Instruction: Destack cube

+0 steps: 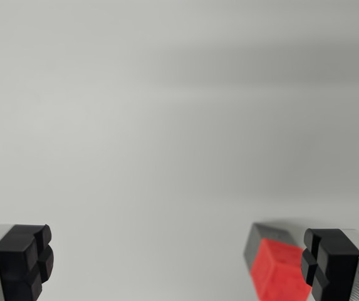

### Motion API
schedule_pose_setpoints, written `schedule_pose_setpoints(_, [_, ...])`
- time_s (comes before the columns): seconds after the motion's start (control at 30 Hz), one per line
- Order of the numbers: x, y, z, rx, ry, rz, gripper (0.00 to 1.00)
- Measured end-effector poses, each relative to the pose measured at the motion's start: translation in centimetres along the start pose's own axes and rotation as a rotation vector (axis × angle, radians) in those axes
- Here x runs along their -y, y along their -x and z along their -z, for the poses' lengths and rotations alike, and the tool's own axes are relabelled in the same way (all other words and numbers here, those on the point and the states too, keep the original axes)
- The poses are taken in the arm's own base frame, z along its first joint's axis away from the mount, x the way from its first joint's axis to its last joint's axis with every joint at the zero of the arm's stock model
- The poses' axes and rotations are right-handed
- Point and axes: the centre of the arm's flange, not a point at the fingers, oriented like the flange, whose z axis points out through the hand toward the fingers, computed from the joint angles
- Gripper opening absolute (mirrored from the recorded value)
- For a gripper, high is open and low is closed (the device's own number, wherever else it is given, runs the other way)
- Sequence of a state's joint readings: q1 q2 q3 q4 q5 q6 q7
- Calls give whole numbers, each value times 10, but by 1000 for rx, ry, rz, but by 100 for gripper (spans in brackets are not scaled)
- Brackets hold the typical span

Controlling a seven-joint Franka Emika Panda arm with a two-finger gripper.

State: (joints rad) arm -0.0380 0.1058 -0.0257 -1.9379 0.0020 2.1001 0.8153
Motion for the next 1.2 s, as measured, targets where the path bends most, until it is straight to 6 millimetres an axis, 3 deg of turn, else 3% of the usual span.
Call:
schedule_pose_setpoints(0.63, [-2, 0, -2, 3, 4, -2, 100])
schedule_pose_setpoints(1.2, [-22, 4, -17, 7, 9, -22, 100])
